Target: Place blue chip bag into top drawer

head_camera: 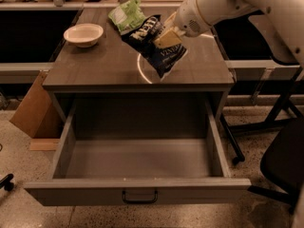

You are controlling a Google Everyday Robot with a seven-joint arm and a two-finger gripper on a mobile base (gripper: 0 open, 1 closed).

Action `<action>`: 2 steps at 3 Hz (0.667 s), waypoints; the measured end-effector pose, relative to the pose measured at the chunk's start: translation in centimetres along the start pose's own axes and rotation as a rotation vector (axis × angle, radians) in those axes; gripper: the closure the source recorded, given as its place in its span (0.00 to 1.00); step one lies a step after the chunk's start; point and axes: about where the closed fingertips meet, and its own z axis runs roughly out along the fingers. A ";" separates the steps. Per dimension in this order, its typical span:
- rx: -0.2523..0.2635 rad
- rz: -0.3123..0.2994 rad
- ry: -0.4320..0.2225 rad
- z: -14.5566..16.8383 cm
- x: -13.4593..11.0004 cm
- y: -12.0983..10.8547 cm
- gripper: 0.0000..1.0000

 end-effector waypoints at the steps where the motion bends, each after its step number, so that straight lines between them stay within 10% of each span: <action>1: -0.007 -0.067 -0.021 -4.4 -1.8 4.2 1.00; 2: -0.007 -0.076 -0.019 -4.9 -1.8 4.7 1.00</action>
Offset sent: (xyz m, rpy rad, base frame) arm -0.0485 -0.0060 0.0277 -0.0036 -0.0417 0.0465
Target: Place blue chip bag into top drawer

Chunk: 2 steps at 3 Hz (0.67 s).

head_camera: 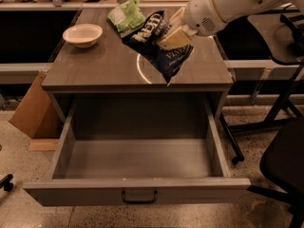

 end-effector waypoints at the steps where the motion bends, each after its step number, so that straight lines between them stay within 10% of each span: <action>1: -0.041 -0.025 0.000 0.5 0.2 1.3 1.00; 2: -0.097 -0.082 0.017 1.0 1.0 5.2 1.00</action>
Offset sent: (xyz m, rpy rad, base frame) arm -0.1008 0.0185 -0.0849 -0.1291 0.0692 0.2272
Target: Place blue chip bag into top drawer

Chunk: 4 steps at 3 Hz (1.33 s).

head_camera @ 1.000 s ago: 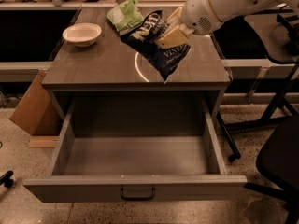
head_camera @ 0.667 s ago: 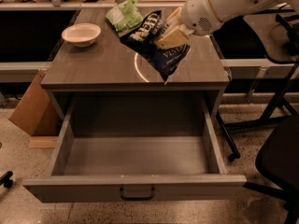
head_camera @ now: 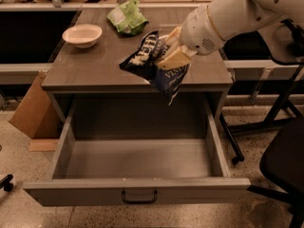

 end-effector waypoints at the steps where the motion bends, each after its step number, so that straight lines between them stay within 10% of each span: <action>1: -0.124 0.015 0.072 4.4 4.2 4.8 1.00; 4: -0.189 0.095 0.141 8.5 9.3 9.3 1.00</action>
Offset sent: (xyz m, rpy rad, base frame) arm -0.0206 0.0039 -0.0545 -0.0637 0.0755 0.0429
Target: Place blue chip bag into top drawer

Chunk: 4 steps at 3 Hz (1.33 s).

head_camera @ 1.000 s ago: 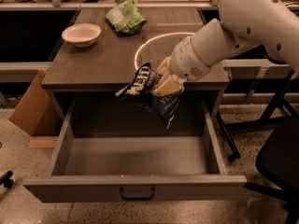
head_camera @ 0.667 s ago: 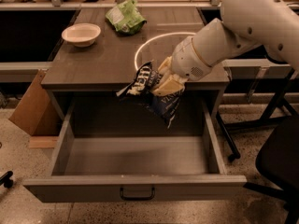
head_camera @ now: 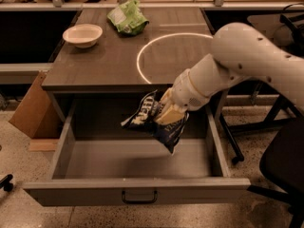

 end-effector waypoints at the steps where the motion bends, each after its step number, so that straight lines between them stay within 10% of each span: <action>1: 0.053 0.102 -0.005 1.9 2.5 1.1 0.81; 4: 0.191 0.278 -0.094 2.5 5.8 1.7 0.11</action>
Offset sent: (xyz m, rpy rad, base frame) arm -0.0141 -0.0279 -0.0696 0.1003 -0.0026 -0.3864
